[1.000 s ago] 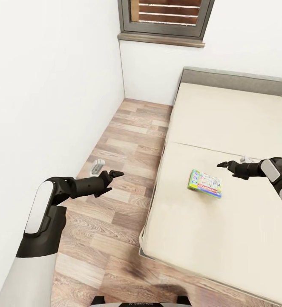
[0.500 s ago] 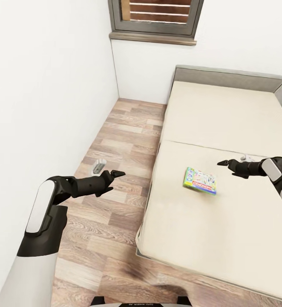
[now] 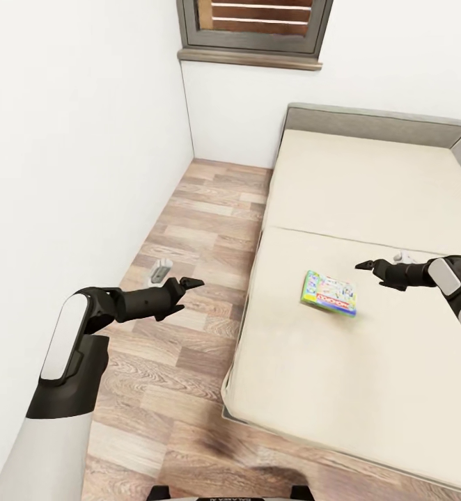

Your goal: Put all the toys in the child's room - the three board games (two on the bed and one on the table), the two jigsaw puzzles on the table, and the tennis ball on the table - inside the toy box on the table in the child's room.

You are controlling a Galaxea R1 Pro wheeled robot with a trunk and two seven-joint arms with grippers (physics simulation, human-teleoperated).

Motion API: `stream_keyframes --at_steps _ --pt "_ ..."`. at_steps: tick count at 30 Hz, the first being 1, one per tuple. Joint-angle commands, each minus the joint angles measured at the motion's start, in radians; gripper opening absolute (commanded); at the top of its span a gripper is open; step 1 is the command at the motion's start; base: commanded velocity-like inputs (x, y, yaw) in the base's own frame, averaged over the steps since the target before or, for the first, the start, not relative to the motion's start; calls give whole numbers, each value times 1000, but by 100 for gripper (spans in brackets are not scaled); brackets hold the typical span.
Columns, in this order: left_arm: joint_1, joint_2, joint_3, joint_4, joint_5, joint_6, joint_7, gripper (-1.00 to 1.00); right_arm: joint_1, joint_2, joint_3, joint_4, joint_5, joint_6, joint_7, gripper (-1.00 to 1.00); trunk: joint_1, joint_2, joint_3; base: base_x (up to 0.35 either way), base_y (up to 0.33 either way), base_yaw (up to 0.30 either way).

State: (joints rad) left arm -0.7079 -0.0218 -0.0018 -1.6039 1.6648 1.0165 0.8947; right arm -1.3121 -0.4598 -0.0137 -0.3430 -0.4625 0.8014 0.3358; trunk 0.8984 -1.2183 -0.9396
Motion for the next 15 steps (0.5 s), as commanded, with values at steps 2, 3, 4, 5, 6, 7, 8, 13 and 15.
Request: stream_keyframes --at_steps 2,3,4,5,6,7,8,13,15 --pt "-1 0 1 -1 10 2 10 100 0 -1 -2 -1 4 4 5 100 8 -15 -7 0 0 -1" --pt "-1 0 1 -1 10 2 10 100 0 -1 -2 -1 4 4 5 100 12 -22 -10 0 0 -1" --pt "-1 0 1 -1 11 2 10 100 0 -1 -1 -1 4 4 5 100 15 -29 -13 0 0 0" --pt "-1 0 1 -1 11 2 10 100 0 -1 -1 -1 5 4 5 100 19 -36 -16 0 0 0" --pt "-1 0 1 -1 11 2 10 100 0 -1 -1 -1 5 3 5 100 23 -43 -20 0 0 0" --pt "-1 0 1 -1 11 2 10 100 0 -1 -1 -1 5 3 5 100 27 -50 -23 0 0 0" --pt "-1 0 1 -1 12 2 10 100 1 0 -1 -1 5 3 5 100 31 -57 -26 0 0 0" --pt "-1 0 2 -1 13 2 10 100 1 -1 -1 -1 5 2 4 100 50 -92 -41 0 0 0" --pt "-1 0 2 -1 13 2 9 100 1 -1 -1 -1 5 2 5 100 58 -106 -48 0 0 -13"
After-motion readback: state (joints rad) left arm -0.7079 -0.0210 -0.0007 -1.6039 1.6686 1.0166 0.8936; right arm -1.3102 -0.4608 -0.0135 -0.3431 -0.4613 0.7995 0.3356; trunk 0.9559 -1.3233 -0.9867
